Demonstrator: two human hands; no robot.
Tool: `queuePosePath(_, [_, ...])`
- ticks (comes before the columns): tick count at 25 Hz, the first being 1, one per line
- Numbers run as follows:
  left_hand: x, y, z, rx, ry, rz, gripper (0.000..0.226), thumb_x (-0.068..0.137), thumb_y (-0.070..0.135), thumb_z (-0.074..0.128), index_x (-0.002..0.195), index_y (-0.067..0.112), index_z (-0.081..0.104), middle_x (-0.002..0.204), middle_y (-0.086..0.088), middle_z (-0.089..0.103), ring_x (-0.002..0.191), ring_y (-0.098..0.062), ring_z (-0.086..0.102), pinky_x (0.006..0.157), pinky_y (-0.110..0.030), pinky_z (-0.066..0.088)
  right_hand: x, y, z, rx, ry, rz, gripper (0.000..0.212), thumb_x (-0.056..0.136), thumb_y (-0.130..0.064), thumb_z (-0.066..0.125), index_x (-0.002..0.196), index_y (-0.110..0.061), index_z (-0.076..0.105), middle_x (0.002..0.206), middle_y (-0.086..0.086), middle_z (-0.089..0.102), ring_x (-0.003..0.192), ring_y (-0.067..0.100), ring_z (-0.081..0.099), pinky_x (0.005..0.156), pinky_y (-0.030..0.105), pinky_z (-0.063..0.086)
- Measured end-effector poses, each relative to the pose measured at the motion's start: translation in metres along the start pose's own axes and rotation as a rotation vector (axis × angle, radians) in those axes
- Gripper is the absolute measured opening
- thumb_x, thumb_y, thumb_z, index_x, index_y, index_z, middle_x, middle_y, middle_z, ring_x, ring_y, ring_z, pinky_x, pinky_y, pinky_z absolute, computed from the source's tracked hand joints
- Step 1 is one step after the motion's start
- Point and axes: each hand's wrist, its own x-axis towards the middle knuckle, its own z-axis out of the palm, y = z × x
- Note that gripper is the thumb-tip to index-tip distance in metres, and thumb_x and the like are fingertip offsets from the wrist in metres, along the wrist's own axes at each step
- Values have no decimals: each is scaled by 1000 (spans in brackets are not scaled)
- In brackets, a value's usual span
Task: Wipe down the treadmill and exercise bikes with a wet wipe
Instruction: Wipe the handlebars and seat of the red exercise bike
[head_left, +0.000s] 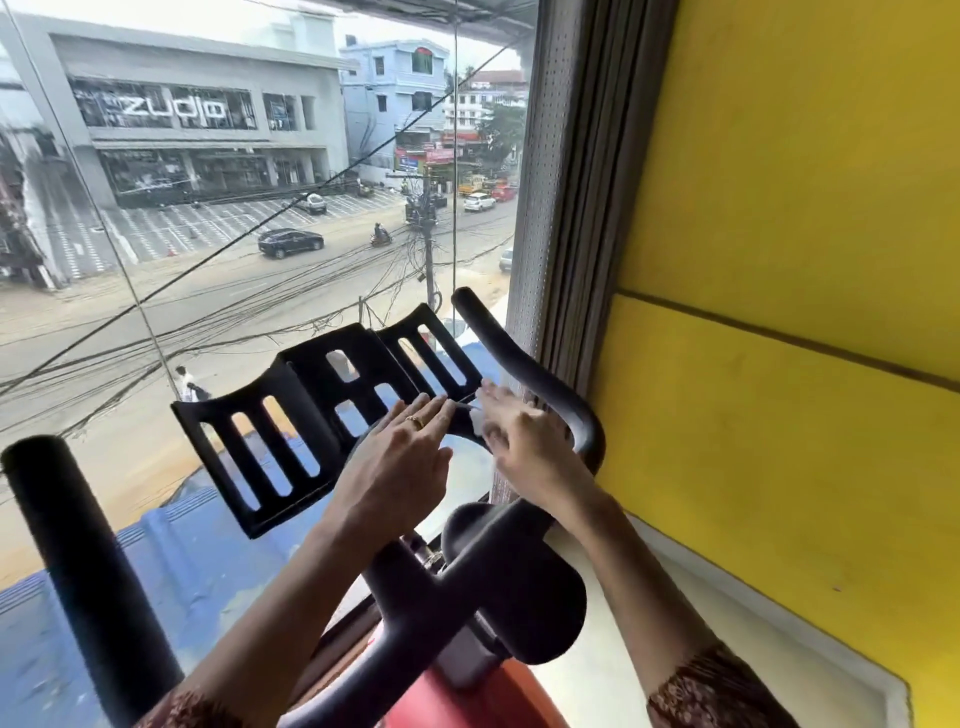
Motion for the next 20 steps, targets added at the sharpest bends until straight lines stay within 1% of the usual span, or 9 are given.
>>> queuePosePath(3, [0,-2,2,-37,25,-16,53,98,18,45,148,12,27,153,-2,27,144,-11,16,110,-15,-5,-24,5,10,-22,-54,115,50,93,7,44,141,-5,39,149,8,37,138,18,34,114,21,22])
queuePosePath(5, [0,-3,3,-71,56,-17,50,94,12,51,143,9,39,148,-5,39,141,-16,28,112,-19,6,-44,3,-10,-106,-88,232,46,92,1,42,137,-10,46,140,8,49,128,22,48,107,28,38])
queuePosePath(7, [-1,-4,6,-93,99,-54,44,88,4,58,131,4,54,136,-11,53,132,-26,44,110,-30,22,-46,-5,-25,-107,-139,270,40,91,-2,45,128,-12,56,126,10,59,115,24,58,97,29,47])
queuePosePath(9, [-7,-6,5,-108,153,-154,39,87,3,57,127,0,56,132,-16,56,129,-31,47,111,-40,30,-29,-20,-24,31,-67,138,35,93,0,48,124,-11,60,125,14,61,117,22,58,97,17,42])
queuePosePath(11, [-21,-8,-2,-147,175,-317,41,95,9,49,135,2,48,141,-14,47,138,-27,35,116,-41,21,-4,-34,-5,85,10,51,35,96,-1,45,131,-3,52,139,19,48,130,25,46,101,11,27])
queuePosePath(13, [-39,-12,-7,-199,180,-435,44,100,17,41,143,9,38,150,-7,36,143,-18,22,118,-34,11,12,-51,25,120,-73,53,33,100,-4,38,131,1,46,148,23,33,140,29,28,112,24,20])
queuePosePath(15, [-55,-12,-12,-296,169,-486,45,102,21,36,146,16,33,152,0,31,144,-11,18,117,-29,10,13,-67,54,114,-120,53,32,100,-2,35,129,3,47,150,24,27,144,32,13,119,36,13])
queuePosePath(18, [-72,-8,-13,-412,186,-547,44,101,19,38,145,22,37,145,3,42,134,-11,37,102,-16,27,1,-80,67,141,-114,-66,42,99,-6,38,140,1,36,154,21,18,146,28,1,120,34,10])
queuePosePath(20, [-86,-1,-13,-459,197,-583,42,99,15,42,141,24,43,132,7,55,111,-6,54,82,-8,34,-7,-78,62,164,-175,-144,49,101,-16,39,146,-2,26,157,15,12,146,23,-5,119,30,7])
